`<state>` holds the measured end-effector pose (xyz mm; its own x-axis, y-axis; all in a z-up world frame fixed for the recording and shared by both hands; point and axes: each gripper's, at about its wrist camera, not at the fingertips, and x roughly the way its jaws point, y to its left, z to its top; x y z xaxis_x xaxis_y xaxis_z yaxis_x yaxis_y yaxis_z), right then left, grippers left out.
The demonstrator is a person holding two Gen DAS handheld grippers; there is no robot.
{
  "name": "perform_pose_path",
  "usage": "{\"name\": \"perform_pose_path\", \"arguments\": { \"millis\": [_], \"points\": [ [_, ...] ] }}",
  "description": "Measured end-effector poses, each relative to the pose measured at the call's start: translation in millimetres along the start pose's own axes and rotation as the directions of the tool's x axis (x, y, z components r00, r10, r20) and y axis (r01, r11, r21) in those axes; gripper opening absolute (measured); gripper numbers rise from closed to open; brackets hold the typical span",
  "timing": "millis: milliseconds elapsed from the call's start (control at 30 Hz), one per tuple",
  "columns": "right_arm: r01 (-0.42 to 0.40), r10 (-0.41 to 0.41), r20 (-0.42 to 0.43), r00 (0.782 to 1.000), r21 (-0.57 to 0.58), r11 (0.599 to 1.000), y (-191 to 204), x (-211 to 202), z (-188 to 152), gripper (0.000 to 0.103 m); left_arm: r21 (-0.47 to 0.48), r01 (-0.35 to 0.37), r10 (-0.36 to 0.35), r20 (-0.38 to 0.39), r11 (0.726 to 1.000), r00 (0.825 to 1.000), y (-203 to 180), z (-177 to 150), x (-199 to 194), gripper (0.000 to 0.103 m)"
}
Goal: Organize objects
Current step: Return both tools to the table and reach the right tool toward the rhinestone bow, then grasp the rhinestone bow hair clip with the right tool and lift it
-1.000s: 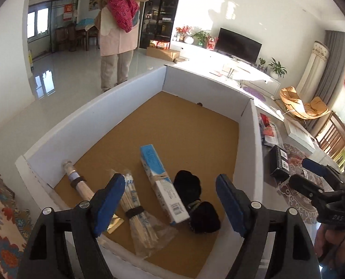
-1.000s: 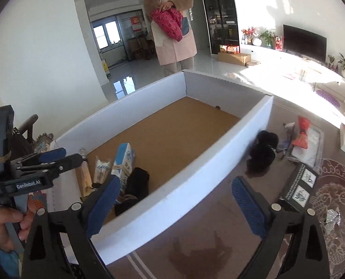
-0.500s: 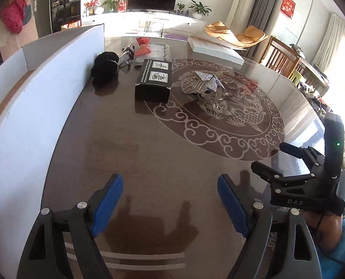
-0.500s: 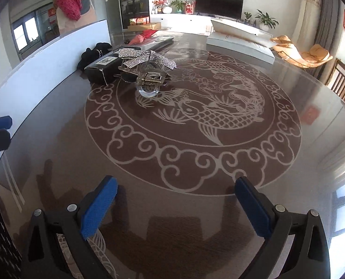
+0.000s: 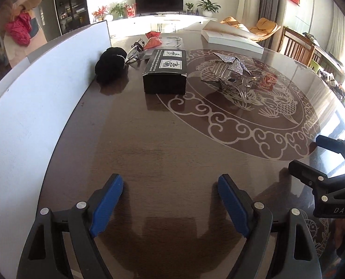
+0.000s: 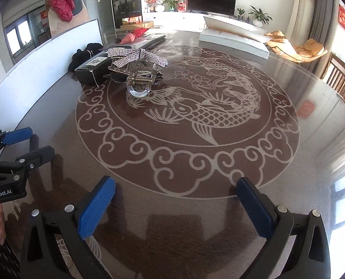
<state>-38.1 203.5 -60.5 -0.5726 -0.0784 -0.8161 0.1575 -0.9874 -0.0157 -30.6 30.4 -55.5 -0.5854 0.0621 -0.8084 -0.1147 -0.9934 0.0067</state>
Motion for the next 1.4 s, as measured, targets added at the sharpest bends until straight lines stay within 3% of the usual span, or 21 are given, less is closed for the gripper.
{"name": "perform_pose_path", "arguments": {
  "millis": [67,267,567,633,700,767,833,900,967,1100,1167,1300,1400],
  "points": [
    [0.0,0.0,0.0,1.0,0.0,1.0,0,0,0,0.103,-0.012,-0.011,0.01,-0.016,1.0,1.0,3,0,3,0.102],
    [0.0,0.0,0.0,1.0,0.0,1.0,0,0,0,0.103,-0.1,-0.063,0.06,-0.031,0.993,0.998,21,-1,6,0.103],
    [0.005,-0.005,-0.003,1.0,0.014,1.0,0,4,5,0.103,-0.108,-0.071,0.069,-0.028,0.992,0.997,23,0,7,0.103],
    [0.002,-0.001,-0.027,1.0,0.023,1.0,1,12,18,0.103,-0.108,-0.071,0.068,-0.028,0.992,0.997,23,0,7,0.103],
    [-0.067,0.07,-0.035,0.997,0.091,0.994,-4,18,35,0.103,-0.108,-0.071,0.069,-0.028,0.992,0.997,24,0,7,0.103],
    [-0.165,0.165,0.017,0.986,0.212,0.963,-10,18,54,0.103,-0.109,-0.071,0.068,-0.029,0.992,0.997,24,0,7,0.103],
    [-0.223,0.207,0.085,0.975,0.29,0.931,-9,18,76,0.103,-0.109,-0.071,0.069,-0.029,0.992,0.997,24,1,7,0.103],
    [-0.241,0.214,0.119,0.97,0.308,0.921,1,23,101,0.103,-0.108,-0.071,0.068,-0.029,0.992,0.997,24,1,7,0.103],
    [-0.207,0.182,0.109,0.977,0.307,0.929,12,35,126,0.103,-0.108,-0.071,0.068,-0.029,0.992,0.997,24,1,7,0.103],
    [-0.087,0.089,0.001,0.996,0.227,0.97,27,65,145,0.1,-0.106,-0.068,0.065,-0.029,0.992,0.997,24,2,8,0.103],
    [-0.076,0.081,-0.032,0.996,0.139,0.987,32,66,136,0.077,-0.106,-0.069,0.066,-0.029,0.992,0.997,24,2,7,0.103],
    [-0.018,0.018,-0.014,1.0,-0.022,1.0,24,41,101,0.077,-0.108,-0.072,0.069,-0.029,0.992,0.997,23,3,8,0.103],
    [-0.037,0.038,0.028,0.999,-0.021,0.999,6,14,82,0.087,-0.108,-0.073,0.07,-0.029,0.991,0.997,23,3,9,0.103]
  ]
}}
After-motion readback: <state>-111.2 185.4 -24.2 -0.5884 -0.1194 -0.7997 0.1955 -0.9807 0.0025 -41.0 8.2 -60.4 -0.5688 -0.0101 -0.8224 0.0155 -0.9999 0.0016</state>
